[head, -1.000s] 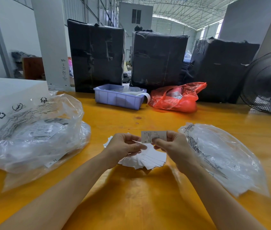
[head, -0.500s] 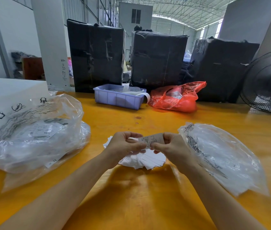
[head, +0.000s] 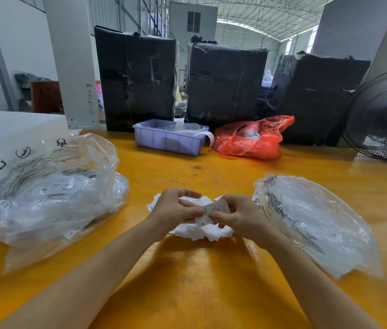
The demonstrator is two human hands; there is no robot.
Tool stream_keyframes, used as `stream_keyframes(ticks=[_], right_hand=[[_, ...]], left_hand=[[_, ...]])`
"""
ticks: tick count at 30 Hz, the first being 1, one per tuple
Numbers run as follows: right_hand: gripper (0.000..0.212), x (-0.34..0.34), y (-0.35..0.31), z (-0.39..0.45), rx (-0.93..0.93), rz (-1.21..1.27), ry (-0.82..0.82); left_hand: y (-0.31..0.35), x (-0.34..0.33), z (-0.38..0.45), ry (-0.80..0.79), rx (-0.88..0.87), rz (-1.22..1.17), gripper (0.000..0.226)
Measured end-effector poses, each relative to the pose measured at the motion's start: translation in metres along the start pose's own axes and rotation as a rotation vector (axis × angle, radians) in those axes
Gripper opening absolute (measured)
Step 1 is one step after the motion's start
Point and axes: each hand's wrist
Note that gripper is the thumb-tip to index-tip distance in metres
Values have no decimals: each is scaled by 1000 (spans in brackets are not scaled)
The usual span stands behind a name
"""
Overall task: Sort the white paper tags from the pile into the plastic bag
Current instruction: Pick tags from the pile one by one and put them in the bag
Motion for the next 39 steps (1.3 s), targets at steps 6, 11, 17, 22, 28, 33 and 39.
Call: stream_keyframes(ticks=[6, 11, 17, 22, 28, 33, 39], right_hand=[[14, -2, -1, 1, 0, -60, -11], [9, -5, 1, 3, -47, 90, 28], [19, -6, 1, 1, -89, 264, 10], [13, -9, -3, 0, -61, 222, -34], [5, 5, -1, 5, -40, 392, 292], [6, 4, -1, 5, 5, 408, 329], [6, 0, -3, 3, 44, 369, 302]], left_hand=[[2, -1, 0, 40, 31, -48, 26], [1, -4, 0, 80, 74, -49, 8], [2, -7, -1, 132, 82, -68, 15], [0, -6, 0, 203, 102, -55, 15], [7, -4, -4, 161, 144, -294, 15], [8, -5, -4, 155, 148, -299, 34], [8, -5, -4, 108, 148, -297, 39]])
Point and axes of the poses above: each hand's wrist, its own z-axis towards the middle knuckle, its own x-axis out of the back of the hand, y = z × x, and after that the axes turned 6 degrees about -x, right-handed
